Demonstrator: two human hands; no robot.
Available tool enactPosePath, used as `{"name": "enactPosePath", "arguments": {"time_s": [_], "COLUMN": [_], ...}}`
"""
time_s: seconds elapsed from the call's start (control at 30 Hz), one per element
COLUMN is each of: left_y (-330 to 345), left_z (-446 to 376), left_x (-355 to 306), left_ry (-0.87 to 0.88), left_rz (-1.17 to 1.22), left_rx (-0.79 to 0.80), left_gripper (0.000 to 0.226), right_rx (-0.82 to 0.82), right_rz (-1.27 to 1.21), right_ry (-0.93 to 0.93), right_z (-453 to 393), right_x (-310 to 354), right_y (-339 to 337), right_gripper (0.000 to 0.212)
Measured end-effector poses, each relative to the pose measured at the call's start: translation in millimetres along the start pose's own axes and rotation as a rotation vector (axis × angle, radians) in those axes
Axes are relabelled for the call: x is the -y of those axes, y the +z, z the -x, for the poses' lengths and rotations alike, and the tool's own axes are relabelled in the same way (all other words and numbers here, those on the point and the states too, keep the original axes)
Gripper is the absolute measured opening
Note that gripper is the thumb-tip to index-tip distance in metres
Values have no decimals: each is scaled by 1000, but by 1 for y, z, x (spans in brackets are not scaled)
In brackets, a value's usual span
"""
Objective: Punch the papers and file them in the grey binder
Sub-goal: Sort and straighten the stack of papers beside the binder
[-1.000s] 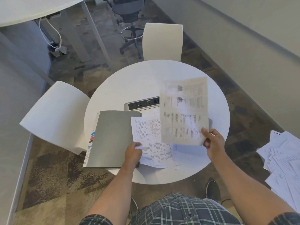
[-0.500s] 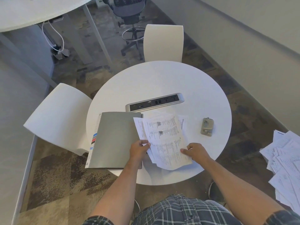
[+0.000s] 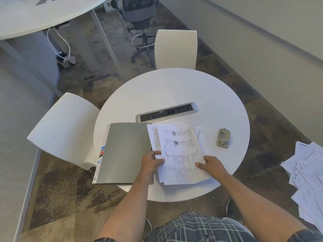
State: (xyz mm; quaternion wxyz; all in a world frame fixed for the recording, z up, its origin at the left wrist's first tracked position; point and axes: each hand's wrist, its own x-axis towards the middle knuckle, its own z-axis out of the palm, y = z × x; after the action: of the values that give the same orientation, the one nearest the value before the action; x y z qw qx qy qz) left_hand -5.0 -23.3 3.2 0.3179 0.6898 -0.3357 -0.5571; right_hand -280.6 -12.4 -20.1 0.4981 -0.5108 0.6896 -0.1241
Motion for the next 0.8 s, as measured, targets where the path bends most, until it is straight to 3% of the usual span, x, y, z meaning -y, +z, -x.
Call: {"name": "enactPosePath", "arguments": {"time_s": [0.33, 0.57, 0.8], "left_y": [-17, -18, -16], "left_z": [4, 2, 6], "left_x": [-21, -19, -22], "left_ry": [-59, -97, 4], "left_rz": [228, 179, 109], "left_rx": [268, 296, 309], "left_gripper": [63, 102, 75], "right_rx": [63, 39, 62], "right_rz": [-709, -834, -849], "right_ry": [42, -89, -198], "right_z": [10, 10, 14], "right_x": [9, 21, 30], "right_y": [-10, -20, -23], "right_gripper": [27, 51, 62]}}
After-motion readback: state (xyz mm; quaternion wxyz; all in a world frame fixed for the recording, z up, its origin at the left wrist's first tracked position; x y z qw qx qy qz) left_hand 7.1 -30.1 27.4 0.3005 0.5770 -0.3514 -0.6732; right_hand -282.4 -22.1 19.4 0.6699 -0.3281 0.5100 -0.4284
